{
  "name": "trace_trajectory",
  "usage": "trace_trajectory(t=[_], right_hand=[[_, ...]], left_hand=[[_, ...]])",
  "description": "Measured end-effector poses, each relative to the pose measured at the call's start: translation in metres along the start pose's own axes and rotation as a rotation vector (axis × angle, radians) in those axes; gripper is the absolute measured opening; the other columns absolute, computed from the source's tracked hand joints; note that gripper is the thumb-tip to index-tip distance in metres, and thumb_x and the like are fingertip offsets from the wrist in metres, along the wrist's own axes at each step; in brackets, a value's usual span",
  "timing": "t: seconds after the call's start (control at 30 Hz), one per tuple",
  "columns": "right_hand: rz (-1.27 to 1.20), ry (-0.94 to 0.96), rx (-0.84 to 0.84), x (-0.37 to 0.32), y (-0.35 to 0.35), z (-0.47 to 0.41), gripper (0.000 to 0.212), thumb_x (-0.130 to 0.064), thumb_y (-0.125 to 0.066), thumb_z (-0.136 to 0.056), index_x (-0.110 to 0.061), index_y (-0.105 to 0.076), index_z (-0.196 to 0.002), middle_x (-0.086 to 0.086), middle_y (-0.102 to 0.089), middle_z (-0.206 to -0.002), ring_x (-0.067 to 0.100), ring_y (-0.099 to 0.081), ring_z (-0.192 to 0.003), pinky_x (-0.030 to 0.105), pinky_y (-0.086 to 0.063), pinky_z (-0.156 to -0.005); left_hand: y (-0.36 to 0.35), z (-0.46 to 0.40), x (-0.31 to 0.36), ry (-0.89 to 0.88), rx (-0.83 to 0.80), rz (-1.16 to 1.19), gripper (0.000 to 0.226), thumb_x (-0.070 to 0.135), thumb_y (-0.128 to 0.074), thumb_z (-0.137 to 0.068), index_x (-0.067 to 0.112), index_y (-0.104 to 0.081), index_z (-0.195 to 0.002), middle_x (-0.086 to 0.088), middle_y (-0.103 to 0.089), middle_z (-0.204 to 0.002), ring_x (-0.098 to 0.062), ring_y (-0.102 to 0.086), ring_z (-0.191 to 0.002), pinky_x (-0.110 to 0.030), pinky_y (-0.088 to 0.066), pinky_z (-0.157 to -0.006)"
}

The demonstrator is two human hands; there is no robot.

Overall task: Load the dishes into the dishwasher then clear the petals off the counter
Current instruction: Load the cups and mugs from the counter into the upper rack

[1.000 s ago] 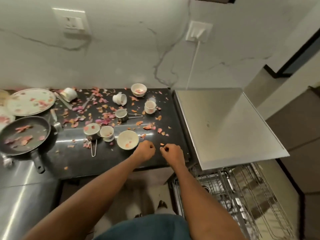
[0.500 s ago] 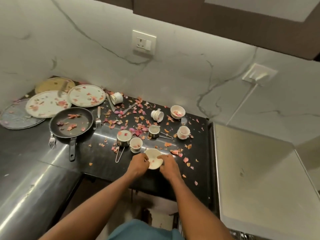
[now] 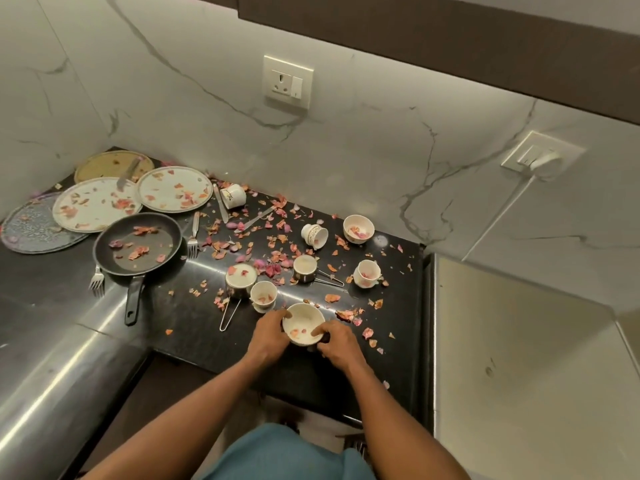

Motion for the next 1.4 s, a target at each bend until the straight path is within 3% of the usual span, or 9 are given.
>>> trace_trajectory(t=[0.2, 0.33, 0.43, 0.53, 0.67, 0.87, 1.07, 1.3, 1.4], right_hand=[[-0.369, -0.033, -0.097, 0.004, 0.009, 0.002, 0.022, -0.028, -0.087, -0.081, -0.018, -0.077, -0.099, -0.005, -0.074, -0.092, 0.011, -0.070, -0.086, 0.036, -0.059, -0.083], [-0.579, -0.078, -0.158, 0.003, 0.014, 0.008, 0.030, -0.036, -0.080, -0.088, -0.011, -0.074, -0.103, 0.006, -0.076, -0.085, 0.019, -0.067, -0.077, 0.042, -0.057, -0.077], [-0.721, -0.131, -0.160, 0.000, 0.020, 0.015, 0.036, -0.040, -0.075, -0.092, -0.009, -0.072, -0.110, 0.008, -0.071, -0.085, 0.014, -0.064, -0.069, 0.031, -0.054, -0.068], [-0.786, -0.187, -0.122, 0.001, 0.024, 0.016, 0.042, -0.046, -0.073, -0.092, -0.009, -0.071, -0.110, 0.006, -0.070, -0.082, 0.012, -0.066, -0.065, 0.028, -0.055, -0.064], [-0.904, -0.302, -0.028, -0.007, 0.034, 0.021, 0.051, -0.059, -0.070, -0.087, -0.011, -0.071, -0.102, 0.006, -0.073, -0.083, 0.020, -0.071, -0.073, 0.028, -0.058, -0.060], [-0.889, -0.405, 0.194, -0.005, 0.032, 0.029, 0.066, -0.076, -0.052, -0.090, -0.014, -0.071, -0.096, -0.010, -0.055, -0.053, 0.010, -0.056, -0.057, 0.030, -0.051, -0.062], [-0.926, -0.403, 0.194, -0.009, 0.018, 0.061, 0.067, -0.075, -0.052, -0.090, -0.013, -0.072, -0.103, -0.007, -0.067, -0.060, 0.010, -0.066, -0.059, 0.031, -0.059, -0.059], [-0.956, -0.360, 0.157, 0.015, -0.014, 0.122, 0.072, -0.075, -0.073, -0.077, -0.011, -0.075, -0.110, 0.029, -0.069, -0.116, 0.034, -0.071, -0.094, 0.045, -0.063, -0.086], [-0.940, -0.432, 0.238, 0.026, -0.033, 0.157, 0.084, -0.076, -0.077, -0.071, -0.002, -0.074, -0.110, 0.030, -0.071, -0.093, 0.028, -0.066, -0.079, 0.045, -0.063, -0.080]], left_hand=[[0.009, -0.011, 0.004, -0.027, -0.042, 0.090, 0.048, -0.004, -0.054, -0.091, 0.017, -0.060, -0.135, -0.003, -0.062, -0.125, -0.008, -0.057, -0.102, -0.016, -0.043, -0.085], [0.010, -0.018, 0.002, 0.021, -0.059, 0.232, 0.030, 0.012, -0.049, -0.095, 0.021, -0.065, -0.119, -0.002, -0.064, -0.112, -0.018, -0.061, -0.102, -0.034, -0.054, -0.085], [0.007, -0.019, 0.010, 0.066, -0.103, 0.381, 0.017, 0.020, -0.047, -0.097, 0.019, -0.062, -0.104, -0.009, -0.062, -0.105, -0.025, -0.061, -0.097, -0.046, -0.055, -0.084], [0.003, -0.020, 0.021, 0.105, -0.154, 0.526, 0.017, 0.021, -0.048, -0.105, 0.013, -0.055, -0.118, -0.012, -0.057, -0.117, -0.019, -0.060, -0.098, -0.037, -0.058, -0.075], [0.001, -0.022, 0.031, 0.177, -0.250, 0.649, 0.033, 0.036, -0.061, -0.099, 0.021, -0.055, -0.127, -0.009, -0.056, -0.128, -0.029, -0.060, -0.114, -0.052, -0.060, -0.086], [0.003, -0.009, 0.035, 0.114, -0.315, 0.676, 0.045, 0.031, -0.080, -0.086, 0.016, -0.060, -0.123, -0.014, -0.062, -0.124, -0.031, -0.068, -0.106, -0.037, -0.062, -0.069], [0.004, 0.011, 0.033, 0.059, -0.331, 0.726, 0.041, 0.019, -0.081, -0.084, 0.013, -0.062, -0.119, -0.013, -0.068, -0.115, -0.028, -0.073, -0.094, -0.039, -0.063, -0.070], [-0.021, 0.043, 0.012, 0.056, -0.450, 0.710, 0.045, 0.021, -0.083, -0.082, 0.011, -0.065, -0.122, -0.011, -0.073, -0.115, -0.026, -0.074, -0.100, -0.047, -0.062, -0.085], [-0.044, 0.068, 0.005, 0.064, -0.471, 0.658, 0.044, 0.022, -0.083, -0.083, 0.011, -0.065, -0.121, -0.009, -0.073, -0.112, -0.023, -0.074, -0.098, -0.039, -0.063, -0.079]])
Point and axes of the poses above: each hand's wrist, its own z-axis away from the middle knuckle, its own y-axis out of the back of the hand, x = y × z, the point moved 1 cm from there along -z, towards the middle knuckle
